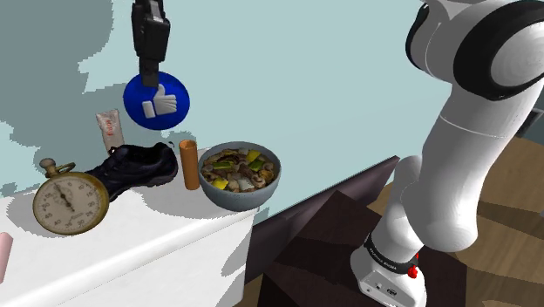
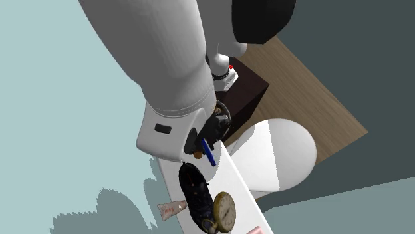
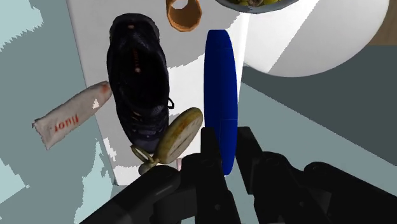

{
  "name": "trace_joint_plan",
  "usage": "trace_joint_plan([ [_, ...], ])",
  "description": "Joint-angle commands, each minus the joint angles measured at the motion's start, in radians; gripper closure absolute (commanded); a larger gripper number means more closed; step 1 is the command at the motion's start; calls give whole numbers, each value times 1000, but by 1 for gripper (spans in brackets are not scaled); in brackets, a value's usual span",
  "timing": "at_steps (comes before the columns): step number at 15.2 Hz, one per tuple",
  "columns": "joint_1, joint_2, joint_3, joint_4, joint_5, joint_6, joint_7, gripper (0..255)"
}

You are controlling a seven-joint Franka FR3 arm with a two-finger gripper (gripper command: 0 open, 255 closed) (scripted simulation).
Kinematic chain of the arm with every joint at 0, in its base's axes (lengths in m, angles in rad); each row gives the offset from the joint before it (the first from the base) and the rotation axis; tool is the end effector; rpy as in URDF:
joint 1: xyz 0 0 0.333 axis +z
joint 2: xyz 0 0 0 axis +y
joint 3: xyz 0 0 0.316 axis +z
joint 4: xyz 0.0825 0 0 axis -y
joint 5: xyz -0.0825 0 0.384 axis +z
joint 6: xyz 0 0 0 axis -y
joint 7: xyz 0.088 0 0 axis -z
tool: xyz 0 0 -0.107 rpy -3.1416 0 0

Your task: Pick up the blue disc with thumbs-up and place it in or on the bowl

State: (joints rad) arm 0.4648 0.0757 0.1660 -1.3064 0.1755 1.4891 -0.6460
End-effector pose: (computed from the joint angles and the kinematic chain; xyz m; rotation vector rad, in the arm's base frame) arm 0.4483 0.3460 0.7005 -2.3502 -1.7857 -0.1621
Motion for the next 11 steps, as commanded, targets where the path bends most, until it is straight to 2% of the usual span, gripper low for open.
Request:
trace_joint_plan([
  [1,-12,-78,-9,-80,15,0,-18,255],
  [6,-34,-263,-39,-241,44,-32,-62,255],
  [11,-48,-411,-73,-344,57,-85,-98,255],
])
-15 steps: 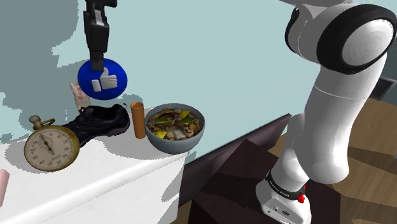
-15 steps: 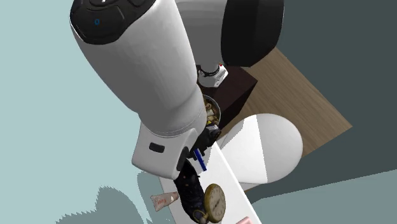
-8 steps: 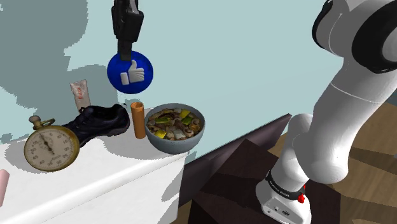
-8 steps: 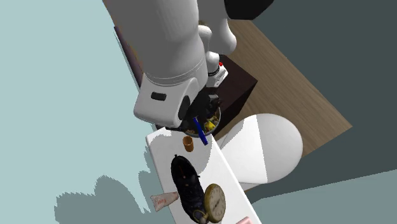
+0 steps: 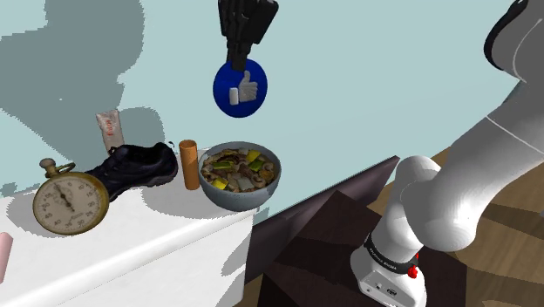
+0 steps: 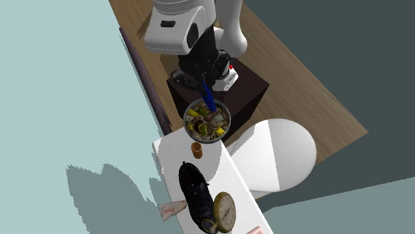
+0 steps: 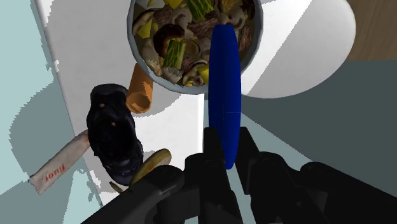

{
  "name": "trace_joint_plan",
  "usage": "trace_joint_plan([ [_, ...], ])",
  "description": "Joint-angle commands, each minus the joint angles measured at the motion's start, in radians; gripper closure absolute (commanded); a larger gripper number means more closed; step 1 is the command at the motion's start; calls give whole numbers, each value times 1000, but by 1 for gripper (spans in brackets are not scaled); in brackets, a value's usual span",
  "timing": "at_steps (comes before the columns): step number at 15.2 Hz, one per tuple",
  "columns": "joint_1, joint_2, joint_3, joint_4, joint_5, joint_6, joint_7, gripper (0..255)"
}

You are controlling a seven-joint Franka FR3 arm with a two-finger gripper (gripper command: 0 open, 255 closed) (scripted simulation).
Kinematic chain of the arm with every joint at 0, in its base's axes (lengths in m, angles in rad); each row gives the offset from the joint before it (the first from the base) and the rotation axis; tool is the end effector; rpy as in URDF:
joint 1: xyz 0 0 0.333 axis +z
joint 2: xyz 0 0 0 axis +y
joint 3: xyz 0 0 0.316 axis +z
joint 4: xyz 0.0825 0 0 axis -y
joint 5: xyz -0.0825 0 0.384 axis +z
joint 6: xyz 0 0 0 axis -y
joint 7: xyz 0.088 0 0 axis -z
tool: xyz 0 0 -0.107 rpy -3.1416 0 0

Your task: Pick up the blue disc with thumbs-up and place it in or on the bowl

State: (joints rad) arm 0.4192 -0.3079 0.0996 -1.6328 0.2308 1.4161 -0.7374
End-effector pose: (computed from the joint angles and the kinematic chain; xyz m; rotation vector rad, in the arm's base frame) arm 0.3571 0.2470 0.7355 -2.3512 -1.7852 -0.1629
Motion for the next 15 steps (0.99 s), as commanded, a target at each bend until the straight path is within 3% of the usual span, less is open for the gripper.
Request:
trace_joint_plan([
  [1,-2,-35,-6,-40,2,2,-9,255],
  [15,-1,-116,1,-310,9,188,-48,255],
])
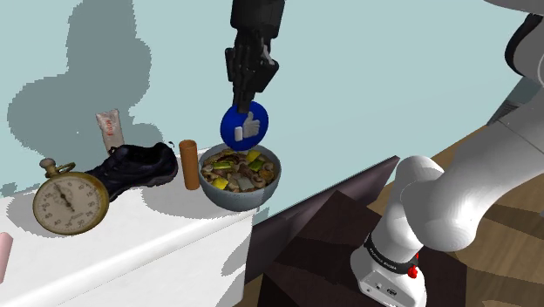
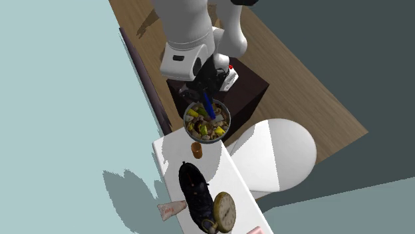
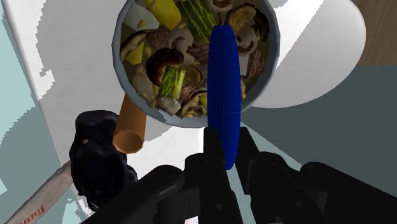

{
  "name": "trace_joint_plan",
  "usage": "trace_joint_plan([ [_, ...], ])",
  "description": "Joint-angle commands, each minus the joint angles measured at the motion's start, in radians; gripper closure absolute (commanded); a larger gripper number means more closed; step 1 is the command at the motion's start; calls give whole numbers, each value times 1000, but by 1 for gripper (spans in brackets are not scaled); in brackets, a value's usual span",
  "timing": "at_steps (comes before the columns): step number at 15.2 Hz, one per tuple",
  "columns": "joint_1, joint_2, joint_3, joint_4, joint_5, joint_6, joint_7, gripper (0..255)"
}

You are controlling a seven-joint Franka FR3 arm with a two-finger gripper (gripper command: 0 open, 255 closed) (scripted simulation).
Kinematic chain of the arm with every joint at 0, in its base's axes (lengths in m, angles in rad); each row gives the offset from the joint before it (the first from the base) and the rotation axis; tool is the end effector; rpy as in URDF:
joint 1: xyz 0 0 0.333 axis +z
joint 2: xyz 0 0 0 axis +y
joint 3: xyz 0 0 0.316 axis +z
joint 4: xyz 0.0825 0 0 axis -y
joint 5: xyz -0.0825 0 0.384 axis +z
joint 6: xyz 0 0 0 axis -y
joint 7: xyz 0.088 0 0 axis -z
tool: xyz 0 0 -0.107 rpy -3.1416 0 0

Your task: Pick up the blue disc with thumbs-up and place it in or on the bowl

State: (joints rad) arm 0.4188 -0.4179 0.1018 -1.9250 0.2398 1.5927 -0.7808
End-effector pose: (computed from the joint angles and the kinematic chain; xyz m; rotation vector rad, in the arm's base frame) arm 0.3493 0.2406 0.6639 -2.3504 -1.7854 -0.1614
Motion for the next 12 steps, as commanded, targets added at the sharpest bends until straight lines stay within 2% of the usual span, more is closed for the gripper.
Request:
trace_joint_plan([
  [1,0,-10,-1,-35,1,25,-7,255],
  [6,1,-29,3,-131,6,99,-22,255],
  [12,0,-29,3,-131,6,99,-22,255],
])
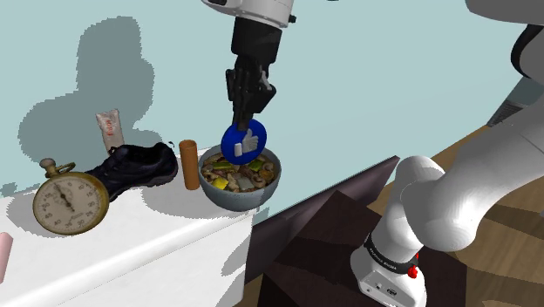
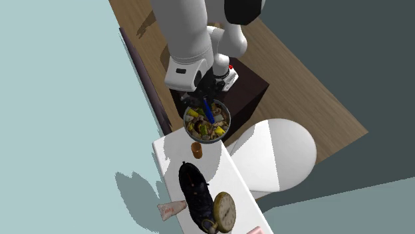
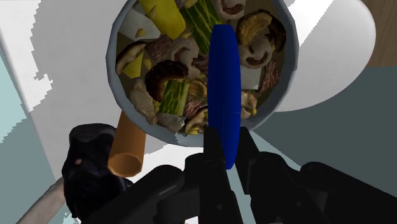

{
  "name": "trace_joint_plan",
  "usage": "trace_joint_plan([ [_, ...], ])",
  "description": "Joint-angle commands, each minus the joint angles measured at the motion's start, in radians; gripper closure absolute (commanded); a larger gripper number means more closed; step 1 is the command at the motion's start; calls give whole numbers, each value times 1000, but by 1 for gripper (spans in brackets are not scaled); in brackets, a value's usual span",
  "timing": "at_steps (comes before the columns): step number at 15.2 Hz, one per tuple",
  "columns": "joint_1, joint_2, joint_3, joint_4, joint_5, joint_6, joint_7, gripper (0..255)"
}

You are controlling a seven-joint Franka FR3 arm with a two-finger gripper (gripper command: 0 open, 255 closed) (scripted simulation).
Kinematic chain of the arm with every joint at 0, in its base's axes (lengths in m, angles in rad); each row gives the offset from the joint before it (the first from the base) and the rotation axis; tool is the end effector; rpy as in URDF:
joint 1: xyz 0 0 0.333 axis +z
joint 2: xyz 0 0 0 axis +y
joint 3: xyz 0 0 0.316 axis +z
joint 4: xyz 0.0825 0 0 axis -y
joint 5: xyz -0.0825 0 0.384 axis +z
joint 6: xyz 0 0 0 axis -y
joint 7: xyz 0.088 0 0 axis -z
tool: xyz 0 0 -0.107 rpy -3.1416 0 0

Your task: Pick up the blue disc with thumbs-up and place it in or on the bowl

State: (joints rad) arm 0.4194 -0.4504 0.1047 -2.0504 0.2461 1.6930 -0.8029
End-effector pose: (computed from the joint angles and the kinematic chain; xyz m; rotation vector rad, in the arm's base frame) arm 0.3488 0.2389 0.6269 -2.3500 -1.7860 -0.1757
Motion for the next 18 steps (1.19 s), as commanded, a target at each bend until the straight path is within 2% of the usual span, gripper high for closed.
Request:
trace_joint_plan([
  [1,0,3,0,-5,-1,-1,0,255],
  [2,0,3,0,-5,-1,-1,0,255],
  [3,0,2,0,-6,-1,-1,0,0],
  [8,0,3,0,-5,-1,-1,0,0],
  [12,-7,25,-20,140,-11,-126,5,0],
  [18,-7,25,-20,140,-11,-126,5,0],
])
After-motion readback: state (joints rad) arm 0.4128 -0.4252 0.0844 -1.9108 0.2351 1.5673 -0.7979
